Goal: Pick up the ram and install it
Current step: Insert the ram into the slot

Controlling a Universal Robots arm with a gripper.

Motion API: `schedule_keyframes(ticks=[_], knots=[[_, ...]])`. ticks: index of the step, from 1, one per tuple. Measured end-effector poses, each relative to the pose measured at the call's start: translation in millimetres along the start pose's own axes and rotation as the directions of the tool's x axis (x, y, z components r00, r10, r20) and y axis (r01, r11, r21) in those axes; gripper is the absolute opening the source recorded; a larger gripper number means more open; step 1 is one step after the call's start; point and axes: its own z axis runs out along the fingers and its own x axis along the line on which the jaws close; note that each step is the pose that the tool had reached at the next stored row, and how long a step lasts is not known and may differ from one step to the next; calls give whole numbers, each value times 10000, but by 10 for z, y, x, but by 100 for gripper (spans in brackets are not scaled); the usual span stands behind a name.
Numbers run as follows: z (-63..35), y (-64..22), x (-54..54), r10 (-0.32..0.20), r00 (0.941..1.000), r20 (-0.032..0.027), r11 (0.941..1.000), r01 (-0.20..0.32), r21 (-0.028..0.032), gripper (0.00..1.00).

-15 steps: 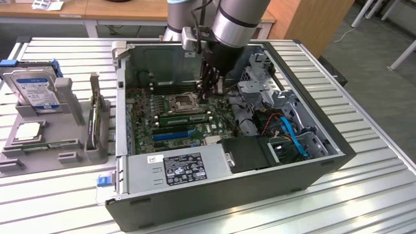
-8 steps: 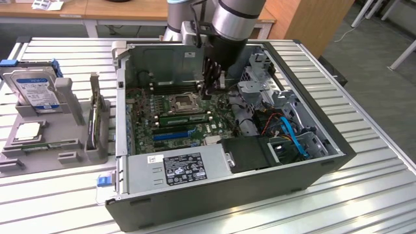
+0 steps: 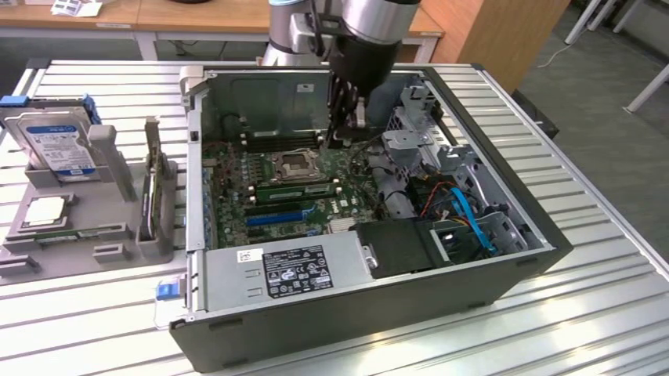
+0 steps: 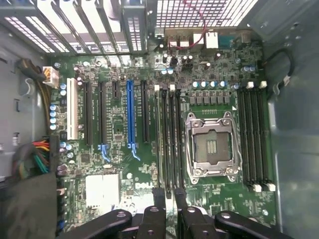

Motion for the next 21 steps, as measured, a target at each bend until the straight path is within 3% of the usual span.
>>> schedule_keyframes(ticks=[4,18,19,21], knots=[[-149,27,-7,-2,10000,2,10000,2,52,21],[-149,28,-6,8,10000,5,10000,-8,53,20],[-149,28,-6,9,10000,5,10000,-9,53,13],[-149,28,-7,9,10000,5,10000,-9,53,11]])
